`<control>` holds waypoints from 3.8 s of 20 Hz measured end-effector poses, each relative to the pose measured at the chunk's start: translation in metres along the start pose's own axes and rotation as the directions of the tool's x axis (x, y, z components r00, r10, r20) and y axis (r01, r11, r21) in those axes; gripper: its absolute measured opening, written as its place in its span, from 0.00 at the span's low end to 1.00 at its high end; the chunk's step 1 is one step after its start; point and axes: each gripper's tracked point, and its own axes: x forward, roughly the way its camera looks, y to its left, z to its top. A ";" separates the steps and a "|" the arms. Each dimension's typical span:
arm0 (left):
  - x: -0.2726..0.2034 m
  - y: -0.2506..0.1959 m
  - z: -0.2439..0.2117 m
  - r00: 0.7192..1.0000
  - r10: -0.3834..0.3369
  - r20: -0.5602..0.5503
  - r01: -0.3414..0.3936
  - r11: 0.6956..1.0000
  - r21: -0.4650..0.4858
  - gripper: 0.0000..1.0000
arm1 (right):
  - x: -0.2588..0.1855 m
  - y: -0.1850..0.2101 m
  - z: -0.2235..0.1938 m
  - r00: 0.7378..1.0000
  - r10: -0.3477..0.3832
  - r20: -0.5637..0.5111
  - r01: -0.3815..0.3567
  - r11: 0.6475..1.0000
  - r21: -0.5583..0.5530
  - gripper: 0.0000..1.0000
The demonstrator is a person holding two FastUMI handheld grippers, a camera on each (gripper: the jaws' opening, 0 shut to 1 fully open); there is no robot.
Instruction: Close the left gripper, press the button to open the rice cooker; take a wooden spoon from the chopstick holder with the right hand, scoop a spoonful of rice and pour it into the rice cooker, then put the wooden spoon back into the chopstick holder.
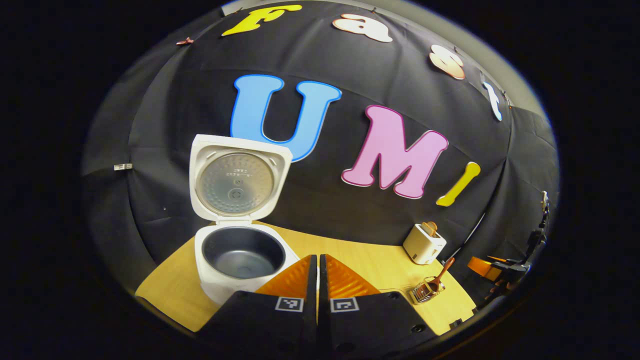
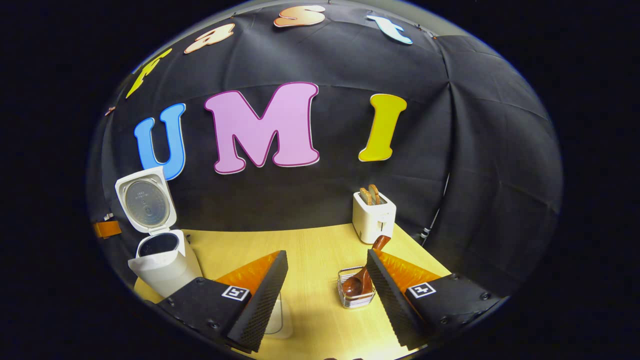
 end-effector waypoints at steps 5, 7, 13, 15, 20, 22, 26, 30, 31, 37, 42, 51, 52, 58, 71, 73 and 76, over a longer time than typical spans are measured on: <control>-0.004 -0.051 -0.021 0.999 -0.020 -0.028 0.020 1.000 0.001 0.29 | 0.043 -0.045 -0.018 0.998 0.015 -0.067 -0.013 1.000 0.019 0.98; -0.004 -0.059 -0.030 0.999 0.007 -0.046 -0.006 1.000 0.018 0.38 | 0.061 -0.059 -0.029 0.995 0.025 -0.096 -0.023 0.999 0.024 0.98; -0.010 -0.073 -0.050 0.992 0.102 -0.079 -0.097 0.994 0.055 0.96 | 0.124 -0.081 -0.087 0.965 0.082 -0.250 -0.063 0.994 0.084 0.98; -0.014 -0.075 -0.058 0.987 0.130 -0.091 -0.123 0.990 0.072 0.96 | 0.142 -0.088 -0.109 0.947 0.082 -0.309 -0.046 0.991 0.123 0.99; -0.019 -0.087 -0.087 0.974 0.158 -0.161 -0.146 0.986 0.085 0.96 | 0.185 -0.086 -0.139 0.915 0.135 -0.380 -0.065 0.979 0.193 0.99; -0.019 -0.093 -0.091 0.971 0.159 -0.178 -0.144 0.985 0.099 0.96 | 0.202 -0.086 -0.148 0.904 0.149 -0.400 -0.054 0.969 0.239 0.99; -0.019 -0.094 -0.098 0.965 0.167 -0.200 -0.149 0.984 0.102 0.96 | 0.220 -0.083 -0.161 0.882 0.174 -0.438 -0.019 0.942 0.336 0.97; -0.020 -0.086 -0.102 0.959 0.185 -0.214 -0.170 0.982 0.085 0.95 | 0.222 -0.077 -0.155 0.886 0.179 -0.428 -0.043 0.950 0.309 0.58; -0.019 -0.085 -0.102 0.959 0.187 -0.214 -0.173 0.981 0.085 0.96 | 0.224 -0.079 -0.151 0.892 0.165 -0.420 -0.038 0.955 0.294 0.34; -0.020 -0.081 -0.100 0.961 0.173 -0.214 -0.161 0.984 0.074 0.96 | 0.211 -0.086 -0.136 0.900 0.133 -0.415 -0.012 0.959 0.282 0.24; -0.023 -0.079 -0.091 0.972 0.123 -0.198 -0.108 0.991 0.085 0.95 | 0.189 -0.085 -0.097 0.936 0.084 -0.341 0.002 0.970 0.244 0.23; -0.033 -0.036 -0.064 0.990 0.053 -0.134 -0.042 0.996 0.080 0.96 | 0.135 -0.078 -0.002 0.981 -0.018 -0.194 0.056 0.979 0.196 0.22; -0.034 -0.030 -0.062 0.991 0.048 -0.128 -0.039 0.996 0.074 0.96 | 0.128 -0.071 0.007 0.984 -0.019 -0.178 0.055 0.978 0.203 0.22; -0.039 0.013 -0.061 0.993 0.032 -0.112 -0.024 0.997 0.071 0.96 | 0.082 -0.009 0.028 0.992 0.036 -0.123 -0.009 0.976 0.219 0.22; -0.056 0.061 -0.054 0.990 -0.010 -0.139 0.028 0.992 0.124 0.96 | 0.062 0.125 -0.063 0.984 0.098 -0.149 -0.067 0.976 0.205 0.22; -0.054 0.065 -0.055 0.989 -0.018 -0.144 0.040 0.988 0.150 0.96 | 0.060 0.129 -0.081 0.983 0.084 -0.163 -0.054 0.982 0.181 0.22; -0.050 0.066 -0.056 0.988 -0.028 -0.151 0.055 0.982 0.178 0.95 | 0.070 0.125 -0.095 0.988 0.044 -0.147 -0.025 0.991 0.132 0.22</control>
